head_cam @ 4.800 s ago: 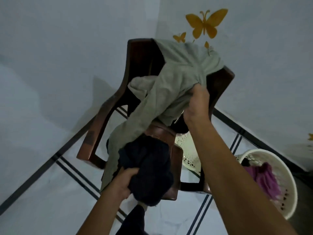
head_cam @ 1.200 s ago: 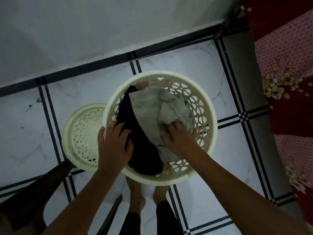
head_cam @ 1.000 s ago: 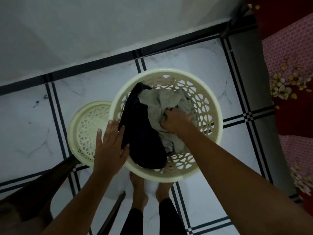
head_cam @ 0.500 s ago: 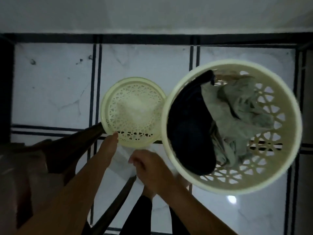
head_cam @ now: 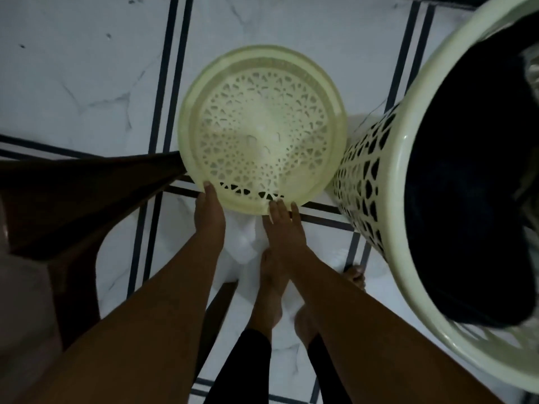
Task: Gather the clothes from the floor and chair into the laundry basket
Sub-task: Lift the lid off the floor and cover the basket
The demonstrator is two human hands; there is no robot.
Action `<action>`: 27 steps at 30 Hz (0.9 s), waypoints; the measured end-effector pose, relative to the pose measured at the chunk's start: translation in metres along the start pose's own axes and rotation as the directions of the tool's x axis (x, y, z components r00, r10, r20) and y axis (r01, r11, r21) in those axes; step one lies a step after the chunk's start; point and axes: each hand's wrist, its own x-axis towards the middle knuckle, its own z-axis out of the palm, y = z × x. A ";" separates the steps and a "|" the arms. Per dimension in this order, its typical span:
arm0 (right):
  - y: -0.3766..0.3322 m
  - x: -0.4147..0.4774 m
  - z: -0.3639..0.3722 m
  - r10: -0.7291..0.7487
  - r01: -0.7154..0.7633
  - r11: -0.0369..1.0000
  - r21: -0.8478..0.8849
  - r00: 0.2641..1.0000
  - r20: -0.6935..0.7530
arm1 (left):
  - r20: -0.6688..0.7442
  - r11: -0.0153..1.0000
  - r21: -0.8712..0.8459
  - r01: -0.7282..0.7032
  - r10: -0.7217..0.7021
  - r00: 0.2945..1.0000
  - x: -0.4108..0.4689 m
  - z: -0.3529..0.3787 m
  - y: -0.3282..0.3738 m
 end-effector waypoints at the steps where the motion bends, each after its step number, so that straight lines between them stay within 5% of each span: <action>1: -0.004 0.001 -0.014 0.014 -0.005 0.995 0.097 0.996 -0.090 | -0.065 0.997 -0.045 -0.070 0.067 0.996 -0.011 0.000 0.007; 5: -0.026 0.016 -0.109 0.161 0.085 0.832 0.549 0.909 -0.385 | -0.450 0.909 -0.293 -0.296 0.142 0.882 -0.065 -0.005 0.067; 8: -0.033 0.024 -0.204 0.306 0.053 0.753 0.656 0.855 -0.420 | -0.433 0.820 -0.397 -0.412 0.228 0.872 -0.108 -0.011 0.114; 11: -0.023 0.014 -0.297 0.528 -0.064 0.642 0.764 0.760 -0.380 | -0.398 0.796 -0.247 -0.552 0.437 0.807 -0.154 -0.015 0.144; 17: 0.042 -0.082 -0.399 0.838 -0.014 0.373 0.928 0.435 -0.330 | -0.183 0.801 0.036 -0.598 0.594 0.784 -0.212 0.000 0.152; 23: 0.164 -0.220 -0.379 0.978 0.203 -0.189 0.961 0.125 0.166 | 0.231 0.866 0.239 -0.439 0.389 0.892 -0.266 0.041 0.131; 25: 0.190 -0.247 -0.369 0.953 0.169 -0.285 0.944 0.152 0.260 | 0.386 0.888 0.203 -0.412 0.314 0.867 -0.282 0.057 0.123; 27: 0.208 -0.258 -0.356 0.937 0.010 -0.250 0.968 0.253 0.240 | 0.472 0.896 0.156 -0.415 0.301 0.829 -0.292 0.069 0.116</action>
